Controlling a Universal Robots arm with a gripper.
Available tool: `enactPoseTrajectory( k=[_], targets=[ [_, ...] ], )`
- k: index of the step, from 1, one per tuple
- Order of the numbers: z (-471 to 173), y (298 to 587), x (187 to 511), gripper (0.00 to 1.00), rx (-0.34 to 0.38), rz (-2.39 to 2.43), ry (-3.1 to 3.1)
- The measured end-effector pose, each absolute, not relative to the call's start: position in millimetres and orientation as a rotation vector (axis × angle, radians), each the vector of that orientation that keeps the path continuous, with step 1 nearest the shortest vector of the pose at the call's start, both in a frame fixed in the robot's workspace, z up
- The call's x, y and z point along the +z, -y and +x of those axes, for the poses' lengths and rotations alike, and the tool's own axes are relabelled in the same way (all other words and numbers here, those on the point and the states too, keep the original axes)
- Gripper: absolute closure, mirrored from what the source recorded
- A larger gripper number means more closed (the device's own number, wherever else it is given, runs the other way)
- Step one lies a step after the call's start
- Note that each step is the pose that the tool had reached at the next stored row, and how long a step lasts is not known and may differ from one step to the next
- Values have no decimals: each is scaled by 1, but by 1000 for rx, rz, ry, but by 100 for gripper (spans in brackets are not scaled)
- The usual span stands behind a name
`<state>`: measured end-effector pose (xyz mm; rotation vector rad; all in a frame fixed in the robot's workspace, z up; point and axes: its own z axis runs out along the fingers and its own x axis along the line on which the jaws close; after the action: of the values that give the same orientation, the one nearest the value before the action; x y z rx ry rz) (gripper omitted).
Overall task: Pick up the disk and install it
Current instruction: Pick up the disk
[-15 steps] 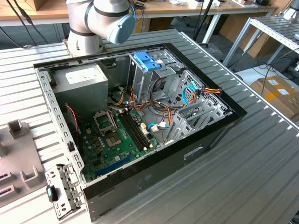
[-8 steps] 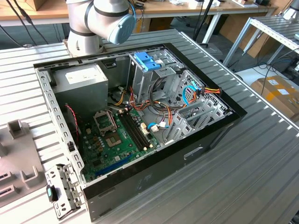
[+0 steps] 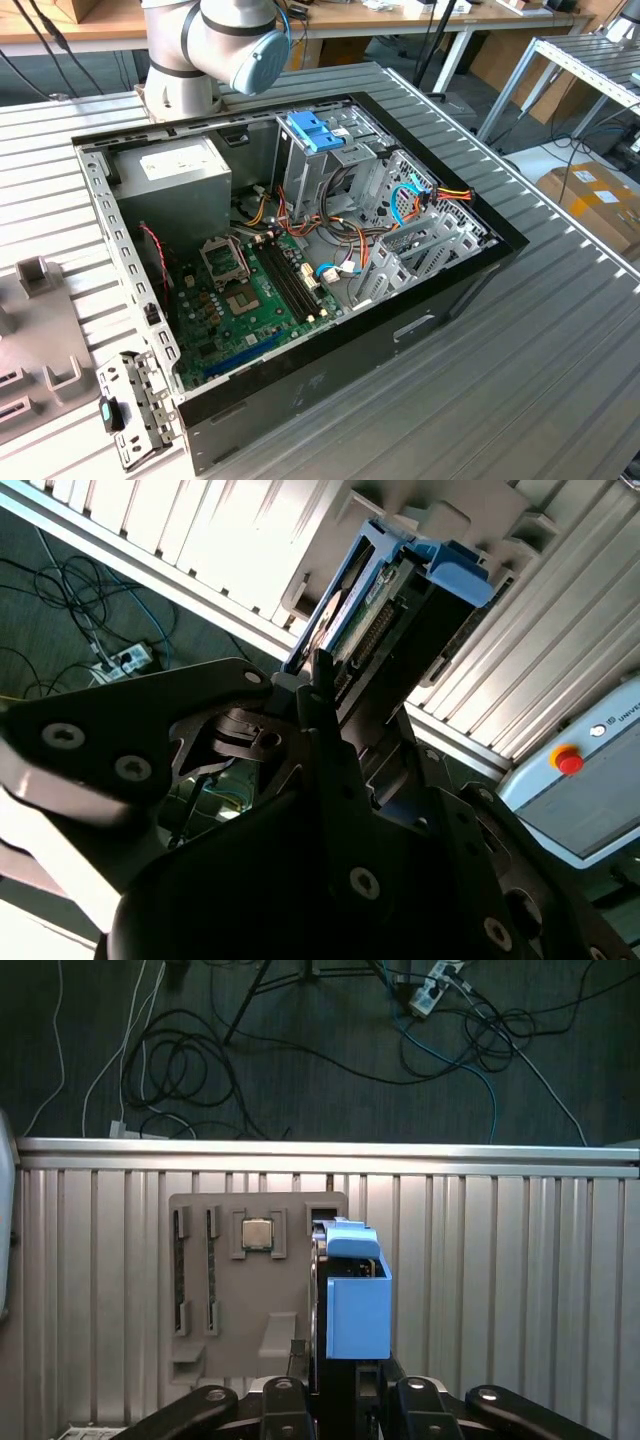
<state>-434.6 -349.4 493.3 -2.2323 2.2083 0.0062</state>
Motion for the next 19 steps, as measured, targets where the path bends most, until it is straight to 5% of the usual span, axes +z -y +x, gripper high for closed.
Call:
enactPoseTrajectory(
  k=[19],
  targets=[
    [-409, 349, 493, 65, 6, -2232, -2208]
  ],
)
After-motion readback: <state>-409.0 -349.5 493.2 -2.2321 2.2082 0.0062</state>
